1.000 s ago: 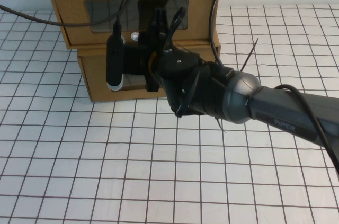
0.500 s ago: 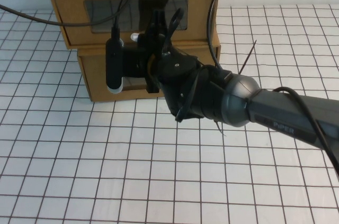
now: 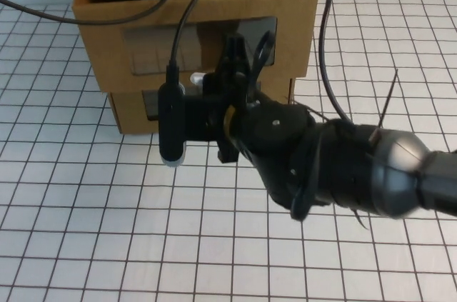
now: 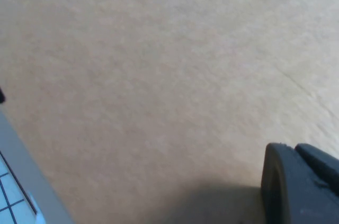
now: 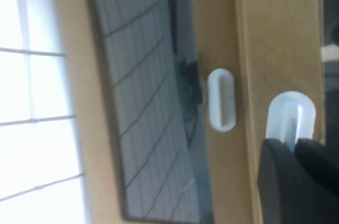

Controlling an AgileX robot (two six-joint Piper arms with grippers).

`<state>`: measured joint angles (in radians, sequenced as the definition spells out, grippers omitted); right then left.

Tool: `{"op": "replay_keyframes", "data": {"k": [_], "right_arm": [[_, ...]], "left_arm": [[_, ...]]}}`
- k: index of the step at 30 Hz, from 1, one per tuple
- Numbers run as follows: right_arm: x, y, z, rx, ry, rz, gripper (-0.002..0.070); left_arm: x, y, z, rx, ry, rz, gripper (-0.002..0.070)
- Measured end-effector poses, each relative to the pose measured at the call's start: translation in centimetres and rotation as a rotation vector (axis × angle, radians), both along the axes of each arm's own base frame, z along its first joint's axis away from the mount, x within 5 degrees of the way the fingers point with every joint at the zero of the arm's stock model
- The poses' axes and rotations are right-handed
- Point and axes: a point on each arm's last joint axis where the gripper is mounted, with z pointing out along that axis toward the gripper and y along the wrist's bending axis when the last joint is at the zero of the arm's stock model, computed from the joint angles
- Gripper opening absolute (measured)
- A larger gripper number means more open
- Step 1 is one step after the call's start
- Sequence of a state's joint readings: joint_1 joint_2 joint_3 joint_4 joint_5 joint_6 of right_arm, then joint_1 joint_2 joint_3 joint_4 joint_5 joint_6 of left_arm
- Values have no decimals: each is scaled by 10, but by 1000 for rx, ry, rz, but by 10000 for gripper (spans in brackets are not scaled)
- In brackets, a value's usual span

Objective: Open the shoe box
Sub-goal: 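Pull the top drawer of the cardboard box fully open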

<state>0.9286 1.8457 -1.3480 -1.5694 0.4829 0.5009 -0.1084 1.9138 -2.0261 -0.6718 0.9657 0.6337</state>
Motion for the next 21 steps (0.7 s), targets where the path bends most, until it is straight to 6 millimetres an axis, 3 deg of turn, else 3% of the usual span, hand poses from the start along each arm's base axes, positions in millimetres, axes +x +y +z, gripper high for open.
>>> {"op": "replay_keyframes", "data": {"k": [12,21], "right_arm": [[-86,-19,3,66,75,35,7],[-114,-22,-1,73,118,26,7]], "left_arm": [[-2,0,1,-14,16,5,-2],[-2,0,0,-10,24,2,-2]]}}
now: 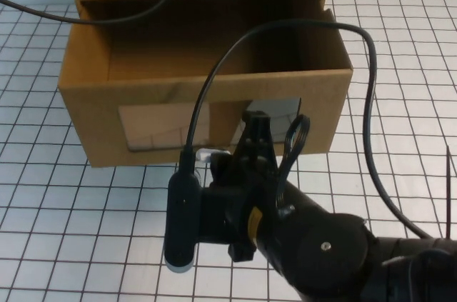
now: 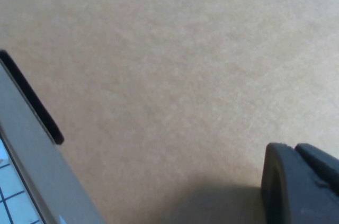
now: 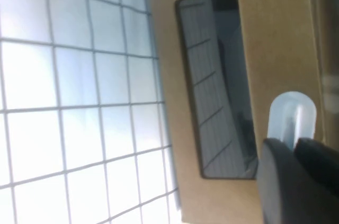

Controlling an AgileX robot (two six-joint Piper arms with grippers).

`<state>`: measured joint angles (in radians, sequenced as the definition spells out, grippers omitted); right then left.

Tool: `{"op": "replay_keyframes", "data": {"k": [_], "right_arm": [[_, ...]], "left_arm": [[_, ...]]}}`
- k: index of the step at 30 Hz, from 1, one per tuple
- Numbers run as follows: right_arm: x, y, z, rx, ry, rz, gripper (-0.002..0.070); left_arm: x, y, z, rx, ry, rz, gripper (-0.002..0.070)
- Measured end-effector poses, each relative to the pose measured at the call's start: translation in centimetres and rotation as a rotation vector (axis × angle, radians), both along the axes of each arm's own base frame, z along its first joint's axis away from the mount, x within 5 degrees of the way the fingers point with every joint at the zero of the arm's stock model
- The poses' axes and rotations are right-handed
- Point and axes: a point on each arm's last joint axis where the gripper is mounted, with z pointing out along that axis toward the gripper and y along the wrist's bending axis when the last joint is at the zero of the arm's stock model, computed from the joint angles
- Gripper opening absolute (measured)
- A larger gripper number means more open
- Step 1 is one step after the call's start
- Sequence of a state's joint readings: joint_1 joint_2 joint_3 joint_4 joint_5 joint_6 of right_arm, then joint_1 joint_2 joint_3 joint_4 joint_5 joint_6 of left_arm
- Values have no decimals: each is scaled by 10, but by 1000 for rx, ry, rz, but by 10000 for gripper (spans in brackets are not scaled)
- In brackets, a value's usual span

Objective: Open the shoe box
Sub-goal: 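Pull the top drawer of the cardboard box fully open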

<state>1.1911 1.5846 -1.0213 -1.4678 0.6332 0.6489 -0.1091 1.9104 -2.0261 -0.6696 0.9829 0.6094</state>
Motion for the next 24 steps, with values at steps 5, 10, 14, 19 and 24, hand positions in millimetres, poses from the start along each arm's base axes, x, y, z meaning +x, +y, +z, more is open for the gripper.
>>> {"op": "replay_keyframes", "data": {"k": [5,10,14,19,24], "right_arm": [[-3,-1,-2,7,30,-21,8],[-4,-2,-2,16,45,-30,13],[-7,-3,-3,26,70,-50,61],[-22,-1,-5,20,99,-97,209],[-49,0,5,19,74,-87,229]], "left_arm": [[0,0,0,-1,2,0,-2],[0,0,0,0,4,-1,-2],[-1,0,1,0,4,-4,-2],[-5,0,8,14,3,-25,-2],[-14,0,32,14,-50,-37,-2]]}}
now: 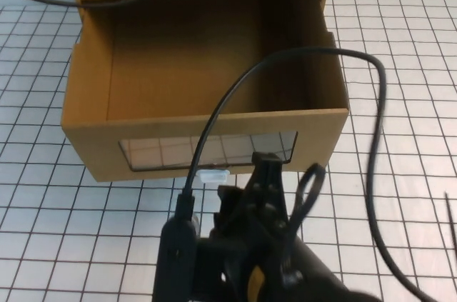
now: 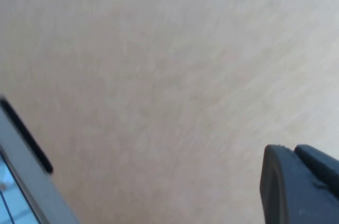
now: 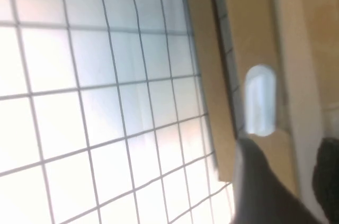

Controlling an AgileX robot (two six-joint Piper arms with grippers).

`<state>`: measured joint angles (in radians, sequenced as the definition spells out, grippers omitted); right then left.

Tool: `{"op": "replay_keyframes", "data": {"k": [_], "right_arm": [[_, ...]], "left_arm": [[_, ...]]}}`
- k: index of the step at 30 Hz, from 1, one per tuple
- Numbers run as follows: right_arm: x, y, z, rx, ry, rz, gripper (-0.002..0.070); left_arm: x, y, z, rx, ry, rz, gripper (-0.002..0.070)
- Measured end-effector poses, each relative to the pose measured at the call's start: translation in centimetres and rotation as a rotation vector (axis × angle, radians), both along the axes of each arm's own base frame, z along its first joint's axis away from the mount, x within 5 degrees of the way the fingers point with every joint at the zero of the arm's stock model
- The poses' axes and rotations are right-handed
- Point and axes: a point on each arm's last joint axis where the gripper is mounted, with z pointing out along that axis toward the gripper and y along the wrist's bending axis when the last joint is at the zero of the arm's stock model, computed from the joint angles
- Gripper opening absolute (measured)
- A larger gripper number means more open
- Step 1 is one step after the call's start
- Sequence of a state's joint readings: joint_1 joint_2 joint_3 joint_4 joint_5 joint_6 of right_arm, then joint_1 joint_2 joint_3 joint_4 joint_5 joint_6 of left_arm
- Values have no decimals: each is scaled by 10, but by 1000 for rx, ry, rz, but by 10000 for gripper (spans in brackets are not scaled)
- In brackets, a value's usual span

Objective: Open the shoe box
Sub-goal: 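Pull the top drawer of the cardboard box fully open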

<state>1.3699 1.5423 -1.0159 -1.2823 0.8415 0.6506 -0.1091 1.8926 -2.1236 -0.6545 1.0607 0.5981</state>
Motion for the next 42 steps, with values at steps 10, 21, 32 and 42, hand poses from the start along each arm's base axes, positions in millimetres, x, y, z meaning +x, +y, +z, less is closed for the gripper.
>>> {"op": "replay_keyframes", "data": {"k": [10,21,32,42], "right_arm": [[-12,-46,68,261,-65,-149,25],[56,-145,126,488,102,-638,-10],[42,-241,119,681,423,-839,-12],[-23,-259,59,1010,372,-650,-13]], "left_arm": [[-41,2,45,5,-69,-43,-2],[-103,12,72,-2,-168,-3,-2],[-216,38,32,30,-399,161,-2],[-317,64,-57,-19,-580,351,-2]]}}
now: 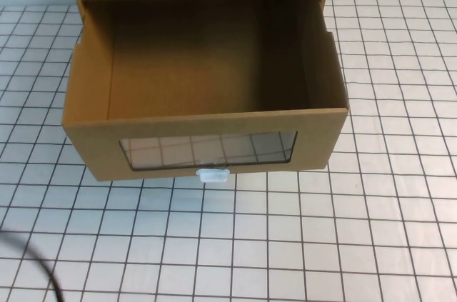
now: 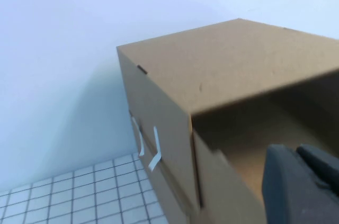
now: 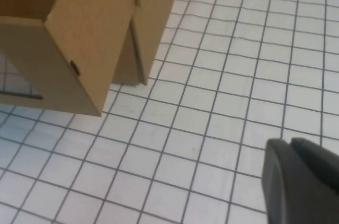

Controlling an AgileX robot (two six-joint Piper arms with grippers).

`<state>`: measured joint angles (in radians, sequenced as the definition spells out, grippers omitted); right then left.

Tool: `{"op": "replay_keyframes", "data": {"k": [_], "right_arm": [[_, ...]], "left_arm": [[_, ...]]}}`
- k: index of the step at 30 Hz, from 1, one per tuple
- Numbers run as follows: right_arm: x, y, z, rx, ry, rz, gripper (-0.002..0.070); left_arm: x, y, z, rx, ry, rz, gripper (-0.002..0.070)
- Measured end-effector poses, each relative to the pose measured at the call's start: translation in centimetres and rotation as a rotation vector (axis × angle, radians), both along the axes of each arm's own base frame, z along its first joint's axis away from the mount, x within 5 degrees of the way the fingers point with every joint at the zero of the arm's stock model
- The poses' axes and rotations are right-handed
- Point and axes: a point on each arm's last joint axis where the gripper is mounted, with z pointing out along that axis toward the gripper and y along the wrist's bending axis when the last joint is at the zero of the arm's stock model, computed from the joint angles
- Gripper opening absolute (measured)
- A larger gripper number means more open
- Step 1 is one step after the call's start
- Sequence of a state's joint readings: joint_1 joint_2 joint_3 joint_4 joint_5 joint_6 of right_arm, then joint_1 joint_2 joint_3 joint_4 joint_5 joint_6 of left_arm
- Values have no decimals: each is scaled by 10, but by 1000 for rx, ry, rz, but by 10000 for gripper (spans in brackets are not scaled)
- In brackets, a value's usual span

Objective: Open the shoe box
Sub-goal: 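Pull the top drawer of the cardboard box fully open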

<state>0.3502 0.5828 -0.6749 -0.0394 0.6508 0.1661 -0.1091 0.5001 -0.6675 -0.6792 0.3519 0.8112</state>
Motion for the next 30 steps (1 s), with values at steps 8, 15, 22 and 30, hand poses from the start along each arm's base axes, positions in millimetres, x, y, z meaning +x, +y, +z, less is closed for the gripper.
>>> {"op": "replay_keyframes", "data": {"k": [8,15,22,30], "right_arm": [[-33,-8,-50,183,-219,13,-13],[-38,-9,-69,247,-260,9,-13],[-37,-9,-65,267,-308,7,-13],[-38,-9,-67,258,-285,3,-13]], "left_arm": [[-54,7,-68,9,-106,12,-2],[-53,10,-123,-16,-80,47,-2],[-39,16,-177,-47,17,127,-2],[-39,15,-179,-47,25,124,-1]]}}
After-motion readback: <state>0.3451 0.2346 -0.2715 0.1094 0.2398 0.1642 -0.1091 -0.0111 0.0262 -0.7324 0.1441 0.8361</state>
